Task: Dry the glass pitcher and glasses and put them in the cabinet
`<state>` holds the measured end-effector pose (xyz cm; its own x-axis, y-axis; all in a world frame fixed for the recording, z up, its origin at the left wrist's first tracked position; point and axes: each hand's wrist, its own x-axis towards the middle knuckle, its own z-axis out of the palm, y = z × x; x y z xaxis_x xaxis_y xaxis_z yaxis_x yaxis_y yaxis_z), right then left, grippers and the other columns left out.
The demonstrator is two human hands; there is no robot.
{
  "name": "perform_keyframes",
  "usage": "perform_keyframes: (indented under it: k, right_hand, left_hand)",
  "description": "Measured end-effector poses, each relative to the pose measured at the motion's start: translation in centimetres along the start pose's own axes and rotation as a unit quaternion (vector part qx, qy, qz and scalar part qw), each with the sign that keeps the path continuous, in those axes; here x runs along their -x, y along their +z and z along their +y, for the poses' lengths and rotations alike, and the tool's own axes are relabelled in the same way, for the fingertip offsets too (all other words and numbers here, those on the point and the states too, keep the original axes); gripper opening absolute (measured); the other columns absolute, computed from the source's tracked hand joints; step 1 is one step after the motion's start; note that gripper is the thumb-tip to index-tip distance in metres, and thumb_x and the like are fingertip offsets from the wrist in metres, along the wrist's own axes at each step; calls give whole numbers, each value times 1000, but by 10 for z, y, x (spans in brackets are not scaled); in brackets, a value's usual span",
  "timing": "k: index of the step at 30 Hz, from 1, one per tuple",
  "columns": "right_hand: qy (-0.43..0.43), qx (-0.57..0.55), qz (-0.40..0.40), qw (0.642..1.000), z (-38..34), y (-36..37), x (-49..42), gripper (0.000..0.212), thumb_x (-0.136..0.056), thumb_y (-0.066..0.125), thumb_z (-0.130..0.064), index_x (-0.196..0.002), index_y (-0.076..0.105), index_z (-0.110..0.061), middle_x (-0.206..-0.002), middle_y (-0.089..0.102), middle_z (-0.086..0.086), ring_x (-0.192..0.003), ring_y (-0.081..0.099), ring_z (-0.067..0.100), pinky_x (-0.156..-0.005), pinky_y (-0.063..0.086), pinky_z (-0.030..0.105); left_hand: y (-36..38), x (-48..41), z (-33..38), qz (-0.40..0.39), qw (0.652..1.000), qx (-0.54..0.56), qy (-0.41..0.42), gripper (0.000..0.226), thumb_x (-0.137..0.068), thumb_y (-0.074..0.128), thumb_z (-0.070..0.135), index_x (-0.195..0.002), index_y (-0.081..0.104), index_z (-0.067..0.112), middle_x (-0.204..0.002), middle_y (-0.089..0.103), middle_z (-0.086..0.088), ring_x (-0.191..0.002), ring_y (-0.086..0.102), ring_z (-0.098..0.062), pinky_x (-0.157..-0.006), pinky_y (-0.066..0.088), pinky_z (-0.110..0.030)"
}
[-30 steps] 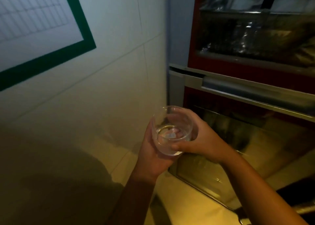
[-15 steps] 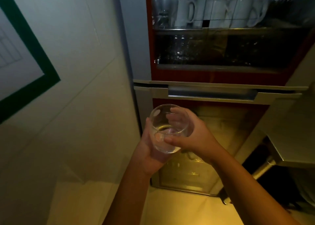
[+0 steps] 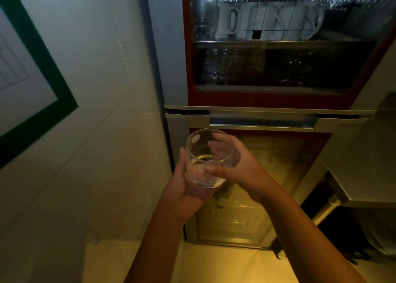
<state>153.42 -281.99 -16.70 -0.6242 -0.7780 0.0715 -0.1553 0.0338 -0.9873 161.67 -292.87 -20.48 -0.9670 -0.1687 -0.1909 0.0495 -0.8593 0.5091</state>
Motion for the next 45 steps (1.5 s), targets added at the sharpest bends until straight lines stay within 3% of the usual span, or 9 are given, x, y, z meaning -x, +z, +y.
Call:
perform_keyframes:
  k: [7,12,16,21,24,28,36,41,45]
  right_hand:
    - [-30,-51,-33,998,5,-6,-23,71,-57,74,-42,-121,43,-37,-127,54,-12,-114,53,4,-86,49,22]
    - [-4,-179,-43,983,13,-11,-45,75,-61,70,-51,-127,46,-24,-124,60,-2,-114,57,14,-91,50,34]
    - [46,-389,-20,920,20,-17,-63,60,-79,46,-51,-128,46,-15,-122,62,9,-113,58,25,-89,49,40]
    - [94,-548,46,830,37,-23,-92,69,-73,51,-56,-127,46,-13,-122,60,16,-115,55,35,-95,42,49]
    - [106,-573,69,810,46,-22,-109,72,-76,48,-59,-132,42,-14,-122,59,18,-114,55,36,-93,43,50]
    - [114,-597,76,791,52,-14,-126,71,-82,46,-60,-137,36,-16,-115,60,20,-112,54,39,-95,41,53]
    - [110,-616,75,776,54,-8,-143,66,-80,45,-63,-132,38,-22,-121,54,22,-115,50,43,-93,40,54]
    - [79,-627,118,766,60,-22,-139,55,-84,43,-61,-116,46,-16,-113,58,20,-113,53,41,-91,43,52]
    - [67,-622,147,766,54,-22,-142,60,-87,40,-59,-132,40,-19,-129,50,16,-117,50,37,-90,41,51]
  left_hand:
    - [-2,-5,17,21,999,21,22,63,-85,44,56,-126,53,9,-118,61,-22,-99,64,-34,-84,51,-44]
    - [-5,-12,22,42,998,25,37,63,-82,42,55,-123,53,8,-119,60,-24,-101,63,-37,-89,44,-49]
    - [-4,-20,26,41,998,35,35,72,-79,42,56,-130,47,7,-122,58,-24,-108,57,-41,-86,48,-48]
    - [-6,-27,28,39,997,66,22,78,-75,45,57,-133,44,5,-123,57,-25,-102,61,-42,-76,54,-46]
    - [-12,-29,31,44,996,81,17,80,-71,57,53,-134,43,5,-124,56,-25,-106,57,-43,-77,53,-48]
    - [-27,-28,34,18,991,130,15,108,-47,90,32,-138,38,5,-132,48,-27,-117,45,-48,-76,54,-53]
    - [-37,-31,38,35,991,128,1,90,-44,85,38,-116,58,-9,-120,55,-32,-97,60,-49,-82,45,-53]
    - [-36,-30,40,23,990,139,9,91,-34,95,26,-109,61,-13,-120,54,-32,-104,56,-49,-77,52,-54]
    - [-36,-30,38,15,990,142,3,88,-39,93,25,-113,60,-10,-124,53,-32,-106,55,-49,-80,51,-54]
